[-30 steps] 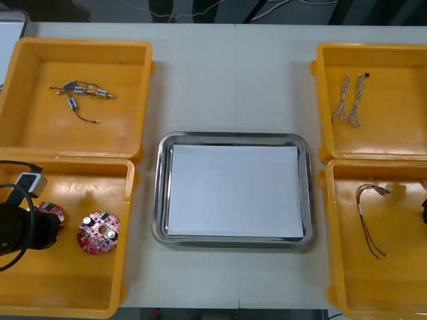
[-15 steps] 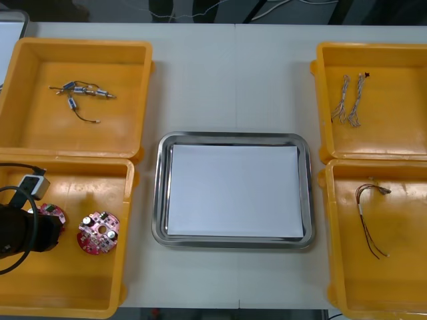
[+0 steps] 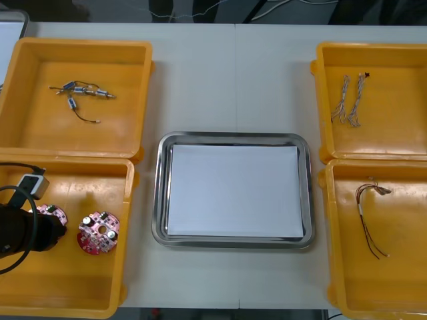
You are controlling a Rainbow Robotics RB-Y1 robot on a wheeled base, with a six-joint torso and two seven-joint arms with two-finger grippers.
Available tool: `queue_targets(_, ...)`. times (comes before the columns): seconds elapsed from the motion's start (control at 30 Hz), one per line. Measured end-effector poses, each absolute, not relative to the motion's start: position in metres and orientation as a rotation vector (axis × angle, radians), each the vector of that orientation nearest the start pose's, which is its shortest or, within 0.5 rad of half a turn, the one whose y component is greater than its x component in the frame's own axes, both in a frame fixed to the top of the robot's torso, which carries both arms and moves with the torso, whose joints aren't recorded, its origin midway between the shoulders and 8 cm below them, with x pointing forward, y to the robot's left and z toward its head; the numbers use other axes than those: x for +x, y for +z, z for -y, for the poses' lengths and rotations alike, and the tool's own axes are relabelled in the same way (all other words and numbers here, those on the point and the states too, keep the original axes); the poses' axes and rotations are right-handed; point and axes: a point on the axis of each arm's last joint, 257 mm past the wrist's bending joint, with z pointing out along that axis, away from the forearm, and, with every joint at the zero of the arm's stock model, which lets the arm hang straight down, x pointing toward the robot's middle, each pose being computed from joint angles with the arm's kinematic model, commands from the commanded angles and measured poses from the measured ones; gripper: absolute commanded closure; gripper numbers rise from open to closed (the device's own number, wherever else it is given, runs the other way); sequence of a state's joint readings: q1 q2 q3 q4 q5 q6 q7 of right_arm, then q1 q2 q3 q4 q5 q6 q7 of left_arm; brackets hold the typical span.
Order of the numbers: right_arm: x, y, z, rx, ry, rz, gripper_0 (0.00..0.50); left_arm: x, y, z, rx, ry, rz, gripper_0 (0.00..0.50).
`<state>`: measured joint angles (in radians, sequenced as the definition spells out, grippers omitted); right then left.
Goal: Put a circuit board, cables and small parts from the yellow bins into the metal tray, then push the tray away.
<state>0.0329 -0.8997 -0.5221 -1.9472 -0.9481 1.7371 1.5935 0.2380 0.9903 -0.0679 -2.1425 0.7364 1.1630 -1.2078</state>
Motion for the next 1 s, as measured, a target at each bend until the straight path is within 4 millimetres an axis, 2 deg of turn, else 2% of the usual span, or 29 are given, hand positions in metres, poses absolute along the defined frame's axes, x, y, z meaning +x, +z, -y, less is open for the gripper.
queue_targets(0.13, 0.345, -0.167, 0.475, -0.066, -0.097, -2.691, 0.5, 0.344, -0.303, -0.361, 0.136, 0.011, -2.641, 0.0)
queue_targets(0.3, 0.344, -0.151, 0.44, -0.193, -0.012, -2.671, 0.5, 0.331, -0.298, -0.364, 0.138, 0.031, -2.701, 0.0)
queue_targets(0.4, 0.347, -0.14, 0.428, -0.259, 0.008, -2.653, 0.5, 0.327, -0.292, -0.363, 0.125, 0.006, -2.728, 0.0)
queue_targets(0.8, 0.357, -0.095, 0.373, -0.563, -0.022, -2.623, 0.5, 0.337, -0.265, -0.365, 0.174, 0.032, -2.754, 0.0)
queue_targets(1.0, 0.359, -0.088, 0.342, -0.729, -0.058, -2.575, 0.5, 0.336, -0.258, -0.36, 0.289, 0.02, -2.755, 0.0)
